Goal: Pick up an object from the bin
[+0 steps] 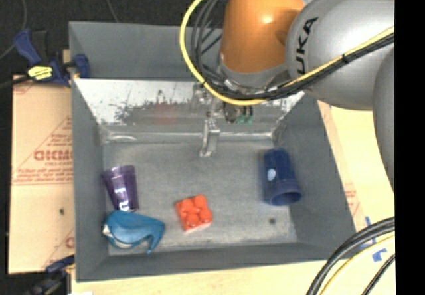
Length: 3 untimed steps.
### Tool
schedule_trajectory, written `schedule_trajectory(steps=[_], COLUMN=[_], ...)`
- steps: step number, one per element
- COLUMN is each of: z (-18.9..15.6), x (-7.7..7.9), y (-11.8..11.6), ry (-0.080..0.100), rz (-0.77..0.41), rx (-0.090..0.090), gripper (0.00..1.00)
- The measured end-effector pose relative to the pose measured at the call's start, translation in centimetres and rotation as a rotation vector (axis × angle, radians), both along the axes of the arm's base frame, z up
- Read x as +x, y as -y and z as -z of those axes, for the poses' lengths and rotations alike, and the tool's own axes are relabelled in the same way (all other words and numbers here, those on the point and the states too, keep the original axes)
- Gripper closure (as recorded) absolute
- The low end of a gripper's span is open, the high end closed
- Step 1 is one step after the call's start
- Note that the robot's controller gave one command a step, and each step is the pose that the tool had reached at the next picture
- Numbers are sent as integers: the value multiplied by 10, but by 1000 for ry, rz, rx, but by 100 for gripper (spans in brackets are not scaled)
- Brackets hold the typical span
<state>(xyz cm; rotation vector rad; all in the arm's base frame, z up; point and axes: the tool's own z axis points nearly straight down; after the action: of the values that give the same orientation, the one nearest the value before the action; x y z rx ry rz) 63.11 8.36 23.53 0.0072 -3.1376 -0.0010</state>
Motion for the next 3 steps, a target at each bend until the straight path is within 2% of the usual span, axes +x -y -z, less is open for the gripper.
schedule_trajectory(steps=[1, 2, 3], z=[-5, 115, 73], x=[1, -77, -79], y=[0, 5, 24], ry=[9, 6, 15], rz=[2, -213, -200], rx=[1, 0, 1], gripper=[0, 0, 0])
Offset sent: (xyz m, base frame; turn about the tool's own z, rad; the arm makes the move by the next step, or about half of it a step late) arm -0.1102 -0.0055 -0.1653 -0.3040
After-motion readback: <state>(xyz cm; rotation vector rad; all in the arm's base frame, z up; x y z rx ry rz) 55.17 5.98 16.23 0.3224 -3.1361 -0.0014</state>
